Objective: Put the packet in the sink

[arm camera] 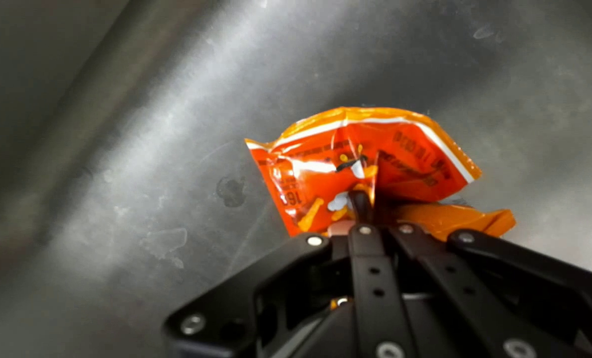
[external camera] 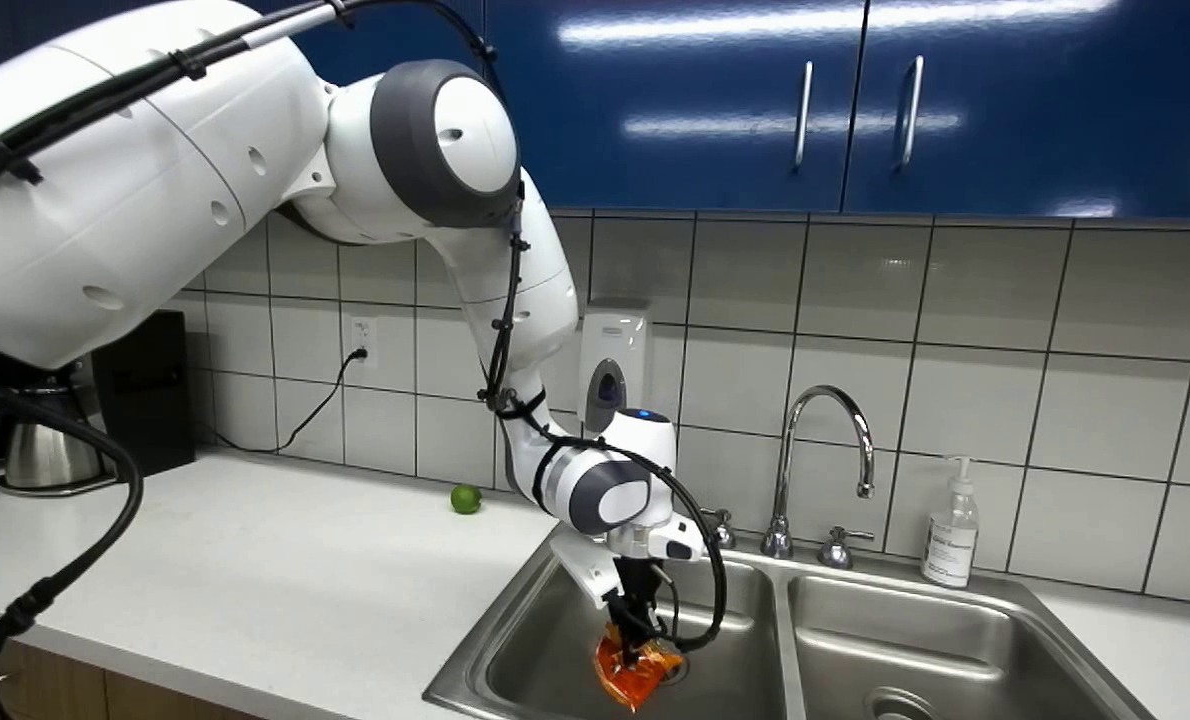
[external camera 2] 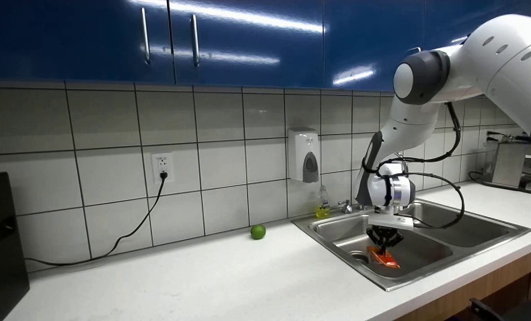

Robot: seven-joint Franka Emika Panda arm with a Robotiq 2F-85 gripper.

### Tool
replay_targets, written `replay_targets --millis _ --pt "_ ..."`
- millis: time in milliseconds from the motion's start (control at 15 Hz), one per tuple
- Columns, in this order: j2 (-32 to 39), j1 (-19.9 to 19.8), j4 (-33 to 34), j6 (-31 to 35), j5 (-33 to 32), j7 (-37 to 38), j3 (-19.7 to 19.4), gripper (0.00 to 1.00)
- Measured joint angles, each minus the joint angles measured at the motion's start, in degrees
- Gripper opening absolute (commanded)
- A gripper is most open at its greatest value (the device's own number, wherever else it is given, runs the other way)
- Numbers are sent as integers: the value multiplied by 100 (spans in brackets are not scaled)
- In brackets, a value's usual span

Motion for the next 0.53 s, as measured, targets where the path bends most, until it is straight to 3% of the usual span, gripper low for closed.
replay_targets --millis 400,467,533 --pt "494 78 -2 256 0 205 -78 2" --pt "533 86 -1 277 0 225 -89 27" --pt "545 93 -1 289 0 253 -96 28"
